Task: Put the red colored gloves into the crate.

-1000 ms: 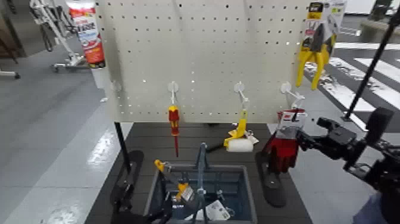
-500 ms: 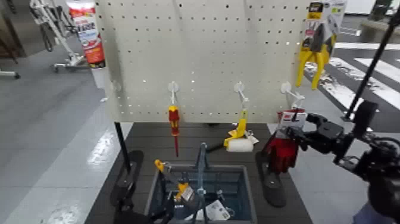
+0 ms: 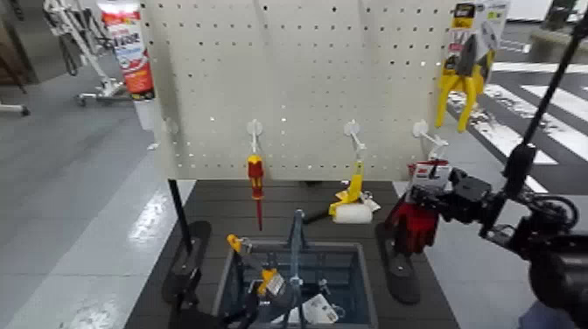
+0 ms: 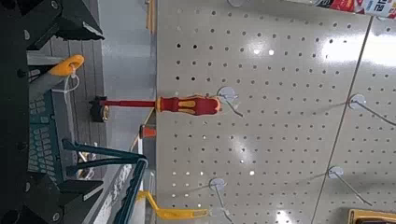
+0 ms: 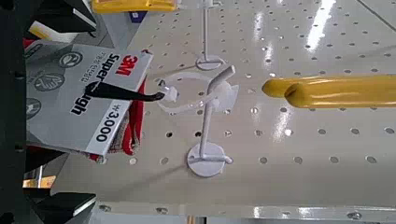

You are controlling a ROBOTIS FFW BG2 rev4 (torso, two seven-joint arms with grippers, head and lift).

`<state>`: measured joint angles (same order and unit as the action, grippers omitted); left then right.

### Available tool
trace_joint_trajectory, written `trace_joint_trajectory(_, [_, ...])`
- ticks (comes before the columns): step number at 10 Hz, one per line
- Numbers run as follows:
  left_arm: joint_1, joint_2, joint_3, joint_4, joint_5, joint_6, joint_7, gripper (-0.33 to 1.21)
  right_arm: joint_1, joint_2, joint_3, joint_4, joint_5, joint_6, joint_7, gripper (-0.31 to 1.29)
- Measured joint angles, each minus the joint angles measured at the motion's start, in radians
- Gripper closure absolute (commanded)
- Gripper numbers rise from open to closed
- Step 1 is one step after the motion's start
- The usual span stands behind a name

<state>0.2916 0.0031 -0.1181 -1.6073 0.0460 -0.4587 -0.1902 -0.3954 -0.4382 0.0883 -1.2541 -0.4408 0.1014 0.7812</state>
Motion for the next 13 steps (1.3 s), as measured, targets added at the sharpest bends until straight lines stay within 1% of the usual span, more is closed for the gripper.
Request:
trace_joint_trajectory(3, [-0.003, 0.000, -0.003, 0.003, 0.001, -0.002, 0.000, 0.17, -0.020, -0.001, 0.034, 0.016, -0.008, 0.000, 0.010, 0.06])
trace_joint_trajectory(4, [-0.003, 0.000, -0.003, 0.004, 0.002, -0.002, 0.000, 0.17, -0.023, -0.001, 0.037, 0.017, -0.009, -0.001, 0.010, 0.39])
trace_joint_trajectory(5, [-0.003, 0.000, -0.003, 0.004, 0.002, -0.003, 0.000, 0.17, -0.025, -0.001, 0.037, 0.017, -0.009, 0.002, 0.008, 1.04])
trace_joint_trajectory(6, [-0.003, 0.000, -0.003, 0.004, 0.001, -0.003, 0.000, 0.17, -0.026, -0.002, 0.037, 0.013, -0.008, 0.008, 0.000, 1.07])
trace_joint_trajectory(9, [-0.005, 0.000, -0.003, 0.004, 0.001, -0.003, 0.000, 0.17, -0.029, -0.004, 0.040, 0.004, 0.000, 0.021, 0.000, 1.07])
trace_joint_trajectory(13, [-0.006, 0.000, -0.003, 0.004, 0.001, -0.003, 0.000, 0.17, -0.031, -0.006, 0.040, 0.004, 0.003, 0.018, 0.001, 1.07])
